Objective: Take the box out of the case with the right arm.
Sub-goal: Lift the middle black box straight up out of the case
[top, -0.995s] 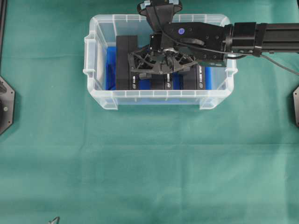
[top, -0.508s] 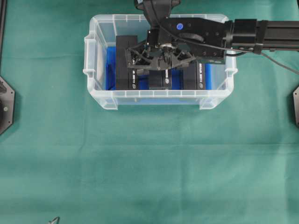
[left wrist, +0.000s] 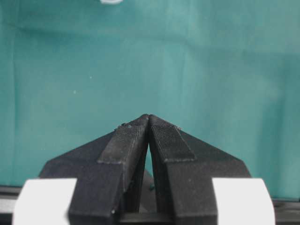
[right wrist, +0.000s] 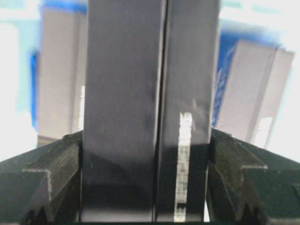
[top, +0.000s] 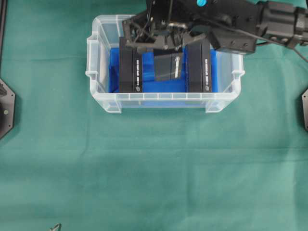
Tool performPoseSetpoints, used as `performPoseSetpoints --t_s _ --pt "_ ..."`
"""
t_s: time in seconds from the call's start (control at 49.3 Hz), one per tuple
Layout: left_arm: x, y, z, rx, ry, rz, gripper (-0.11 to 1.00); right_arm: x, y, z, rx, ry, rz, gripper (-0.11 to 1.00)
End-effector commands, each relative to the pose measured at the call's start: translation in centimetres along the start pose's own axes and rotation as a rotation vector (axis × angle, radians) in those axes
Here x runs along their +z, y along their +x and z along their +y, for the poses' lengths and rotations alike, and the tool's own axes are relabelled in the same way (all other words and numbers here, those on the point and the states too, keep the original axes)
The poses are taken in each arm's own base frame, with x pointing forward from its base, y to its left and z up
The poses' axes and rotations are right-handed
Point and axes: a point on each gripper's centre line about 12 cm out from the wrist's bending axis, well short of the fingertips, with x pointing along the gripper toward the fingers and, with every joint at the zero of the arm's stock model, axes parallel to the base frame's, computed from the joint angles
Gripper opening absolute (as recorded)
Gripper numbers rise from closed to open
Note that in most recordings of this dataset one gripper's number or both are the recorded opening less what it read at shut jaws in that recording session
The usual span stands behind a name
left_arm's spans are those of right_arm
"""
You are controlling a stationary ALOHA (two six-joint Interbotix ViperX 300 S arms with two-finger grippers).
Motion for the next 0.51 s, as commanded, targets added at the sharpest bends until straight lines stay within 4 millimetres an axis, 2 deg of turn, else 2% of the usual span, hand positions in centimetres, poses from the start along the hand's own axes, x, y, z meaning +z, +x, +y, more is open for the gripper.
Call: performPoseSetpoints --t_s 0.0,0.203,0.487 --pt "0.5 -0.6 -0.1 -0.004 0.0 -0.024 0.02 1.1 -5.1 -0.9 0.071 0.026 -0.043 0.67" --pt "0.5 -0.6 -0.1 -0.003 0.0 -0.021 0.02 1.3 -7.6 -1.2 0.08 0.035 -0.091 0.67" --pt "0.4 -0.6 -0.1 -0.003 0.0 -0.021 0.02 1.2 -8.0 -1.2 0.08 0.036 -0.099 0.67"
